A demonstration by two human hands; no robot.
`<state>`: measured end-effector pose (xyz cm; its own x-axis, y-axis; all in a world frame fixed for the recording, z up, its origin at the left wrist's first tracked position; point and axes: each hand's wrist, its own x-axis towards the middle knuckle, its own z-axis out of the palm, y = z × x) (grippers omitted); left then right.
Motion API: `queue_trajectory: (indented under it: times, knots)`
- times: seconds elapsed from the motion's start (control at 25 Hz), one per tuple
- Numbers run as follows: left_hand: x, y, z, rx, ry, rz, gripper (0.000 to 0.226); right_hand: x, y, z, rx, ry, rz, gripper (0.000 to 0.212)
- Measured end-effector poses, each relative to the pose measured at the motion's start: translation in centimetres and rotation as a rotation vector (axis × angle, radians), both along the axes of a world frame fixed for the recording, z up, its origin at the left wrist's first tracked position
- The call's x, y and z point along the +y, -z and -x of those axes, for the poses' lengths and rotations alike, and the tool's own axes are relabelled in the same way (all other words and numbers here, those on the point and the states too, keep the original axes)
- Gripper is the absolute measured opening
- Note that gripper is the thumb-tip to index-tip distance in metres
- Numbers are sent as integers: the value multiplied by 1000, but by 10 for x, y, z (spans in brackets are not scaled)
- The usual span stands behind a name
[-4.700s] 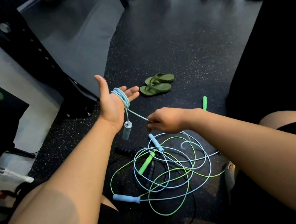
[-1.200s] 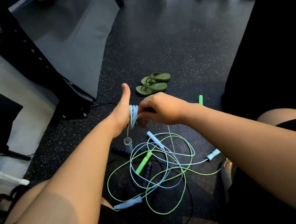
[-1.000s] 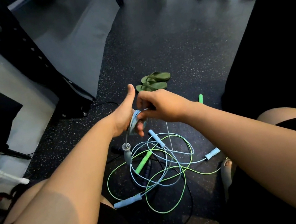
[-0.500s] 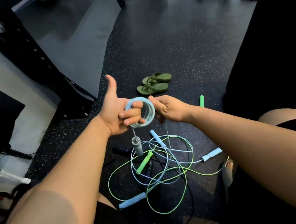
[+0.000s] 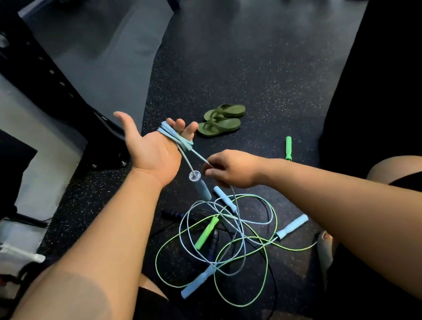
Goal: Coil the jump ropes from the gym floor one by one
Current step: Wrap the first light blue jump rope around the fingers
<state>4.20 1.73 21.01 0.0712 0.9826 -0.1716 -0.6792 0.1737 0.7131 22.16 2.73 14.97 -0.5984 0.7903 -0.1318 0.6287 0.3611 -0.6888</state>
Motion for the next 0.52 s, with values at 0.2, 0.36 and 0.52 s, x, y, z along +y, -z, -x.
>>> queue_trajectory:
  times: [0.2, 0.36, 0.52]
  knots:
    - [3, -2, -8, 137, -161, 44, 90, 0, -8, 4, 73, 130, 264, 19]
    - [12, 18, -8, 565, -12, 108, 103, -2, -22, 4, -70, 14, -16, 27]
    - [1, 23, -17, 1041, 180, 65, 99, -3, -33, 2, -8, 10, -160, 28]
